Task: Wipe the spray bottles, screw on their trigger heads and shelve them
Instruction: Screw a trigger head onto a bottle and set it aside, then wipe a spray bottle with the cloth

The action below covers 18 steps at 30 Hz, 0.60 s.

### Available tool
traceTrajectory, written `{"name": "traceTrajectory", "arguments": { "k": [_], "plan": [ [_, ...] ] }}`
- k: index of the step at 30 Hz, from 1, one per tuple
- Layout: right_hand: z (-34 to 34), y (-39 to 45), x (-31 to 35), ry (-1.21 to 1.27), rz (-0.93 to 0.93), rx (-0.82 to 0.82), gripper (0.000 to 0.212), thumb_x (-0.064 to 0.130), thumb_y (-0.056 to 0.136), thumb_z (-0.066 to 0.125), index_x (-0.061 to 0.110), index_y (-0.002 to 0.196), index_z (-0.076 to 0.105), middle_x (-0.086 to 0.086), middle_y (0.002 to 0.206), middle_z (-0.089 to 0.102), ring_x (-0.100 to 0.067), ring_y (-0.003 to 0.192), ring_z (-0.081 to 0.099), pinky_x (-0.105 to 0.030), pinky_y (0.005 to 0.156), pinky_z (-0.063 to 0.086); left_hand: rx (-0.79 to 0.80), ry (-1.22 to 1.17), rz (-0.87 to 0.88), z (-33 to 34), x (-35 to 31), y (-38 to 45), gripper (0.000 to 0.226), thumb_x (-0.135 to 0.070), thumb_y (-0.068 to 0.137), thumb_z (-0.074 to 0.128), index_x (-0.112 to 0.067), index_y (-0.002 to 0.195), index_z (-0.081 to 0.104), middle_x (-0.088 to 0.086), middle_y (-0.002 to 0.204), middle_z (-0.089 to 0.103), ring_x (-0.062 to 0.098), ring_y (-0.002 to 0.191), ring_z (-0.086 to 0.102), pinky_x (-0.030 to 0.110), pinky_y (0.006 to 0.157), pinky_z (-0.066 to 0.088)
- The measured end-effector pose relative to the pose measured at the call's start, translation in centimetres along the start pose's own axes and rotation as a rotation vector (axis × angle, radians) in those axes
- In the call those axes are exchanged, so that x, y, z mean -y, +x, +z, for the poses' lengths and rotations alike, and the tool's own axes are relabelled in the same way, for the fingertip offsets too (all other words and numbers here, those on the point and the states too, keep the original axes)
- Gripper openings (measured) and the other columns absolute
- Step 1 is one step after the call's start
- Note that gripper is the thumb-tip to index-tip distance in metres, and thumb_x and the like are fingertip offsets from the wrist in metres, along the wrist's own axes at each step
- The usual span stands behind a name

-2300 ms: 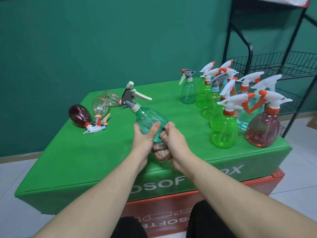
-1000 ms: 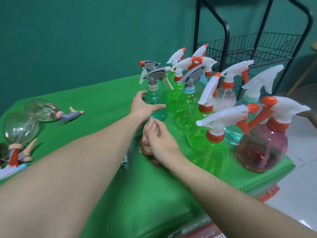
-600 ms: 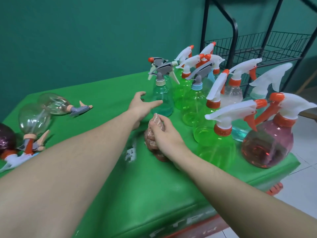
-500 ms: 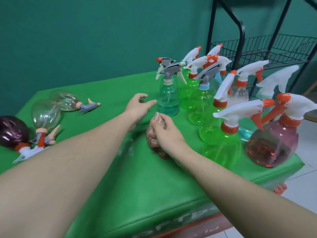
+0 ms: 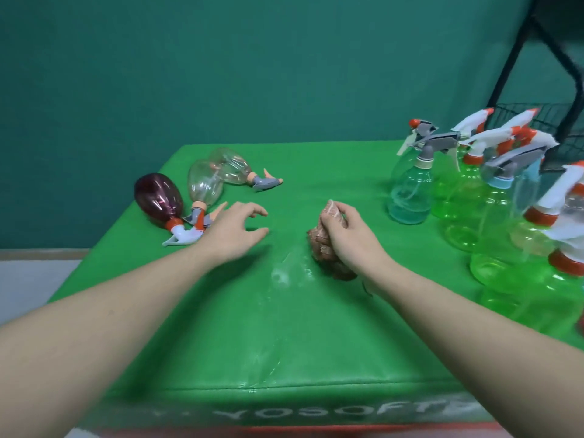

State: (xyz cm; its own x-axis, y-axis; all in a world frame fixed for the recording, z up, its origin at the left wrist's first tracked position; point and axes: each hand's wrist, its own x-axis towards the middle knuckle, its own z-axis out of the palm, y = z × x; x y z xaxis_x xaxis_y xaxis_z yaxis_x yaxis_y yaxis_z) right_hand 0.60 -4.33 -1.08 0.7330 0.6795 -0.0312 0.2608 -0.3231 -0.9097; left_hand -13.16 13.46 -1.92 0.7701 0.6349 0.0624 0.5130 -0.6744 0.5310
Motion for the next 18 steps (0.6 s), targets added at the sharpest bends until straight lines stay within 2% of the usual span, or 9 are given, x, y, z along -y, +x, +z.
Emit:
{"name": "traceTrajectory", "arguments": {
  "k": [2,5,9,14,16,17,18],
  "plan": [
    [1.2,0.9,0.7,-0.016,-0.013,0.008,0.048,0.042,0.104,0.047,0.028,0.15,0.039,0.009,0.114,0.053,-0.009,0.092,0.055,-0.021,0.077,0.037,0.0,0.072,-0.032,-1.1,1.8,0.1,0.048,-0.035,0.098,0.067,-0.029,0.143,0.052,0.003,0.152,0.045,0.021,0.133,0.049,0.042,0.117,0.037],
    [2.8,2.5,1.6,-0.039,-0.021,0.017,0.048,0.042,0.104,0.047,0.029,0.149,0.04,0.008,0.118,0.054,-0.012,0.102,0.054,-0.021,0.085,0.034,0.038,0.179,-0.075,-1.9,3.9,1.1,0.061,-0.043,0.096,0.067,-0.037,0.151,0.04,0.002,0.158,0.034,0.024,0.118,0.055,0.043,0.108,0.045],
    [4.5,4.8,2.1,-0.055,-0.024,0.053,0.048,0.044,0.104,0.046,0.032,0.149,0.038,0.008,0.113,0.057,-0.011,0.092,0.058,-0.022,0.075,0.037,0.02,0.302,-0.022,-2.3,5.2,3.8,0.065,-0.047,0.097,0.063,-0.038,0.155,0.034,-0.002,0.164,0.028,0.028,0.143,0.04,0.054,0.122,0.025],
    [6.0,8.0,1.7,-0.077,-0.032,0.051,0.046,0.044,0.103,0.047,0.033,0.147,0.04,0.011,0.113,0.057,-0.014,0.1,0.06,-0.024,0.088,0.039,0.023,0.44,0.026,-1.6,4.5,8.2,0.076,-0.058,0.094,0.058,-0.044,0.158,0.021,-0.007,0.169,0.016,0.024,0.156,0.016,0.079,0.116,0.011],
    [6.4,9.1,1.5,-0.062,-0.019,0.042,0.042,0.043,0.102,0.049,0.035,0.143,0.043,0.01,0.11,0.066,-0.011,0.09,0.069,-0.022,0.089,0.049,0.062,0.477,0.045,-1.0,3.8,10.0,0.076,-0.059,0.095,0.057,-0.047,0.159,0.017,-0.008,0.171,0.012,0.022,0.158,0.011,0.081,0.115,0.008],
    [6.5,9.6,1.4,-0.054,-0.018,0.046,0.039,0.041,0.102,0.049,0.034,0.141,0.044,0.011,0.103,0.067,-0.002,0.077,0.071,-0.015,0.082,0.051,0.066,0.514,0.06,-0.7,3.5,10.9,0.075,-0.059,0.096,0.056,-0.047,0.159,0.017,-0.007,0.171,0.012,0.021,0.158,0.009,0.081,0.115,0.006],
    [6.5,9.9,1.4,-0.054,-0.021,0.057,0.037,0.038,0.103,0.049,0.033,0.14,0.044,0.015,0.094,0.064,0.008,0.061,0.066,-0.004,0.067,0.047,0.05,0.575,0.081,-0.4,3.2,11.8,0.074,-0.058,0.096,0.055,-0.046,0.159,0.019,-0.004,0.171,0.013,0.02,0.158,0.008,0.081,0.115,0.004]
  ]
}}
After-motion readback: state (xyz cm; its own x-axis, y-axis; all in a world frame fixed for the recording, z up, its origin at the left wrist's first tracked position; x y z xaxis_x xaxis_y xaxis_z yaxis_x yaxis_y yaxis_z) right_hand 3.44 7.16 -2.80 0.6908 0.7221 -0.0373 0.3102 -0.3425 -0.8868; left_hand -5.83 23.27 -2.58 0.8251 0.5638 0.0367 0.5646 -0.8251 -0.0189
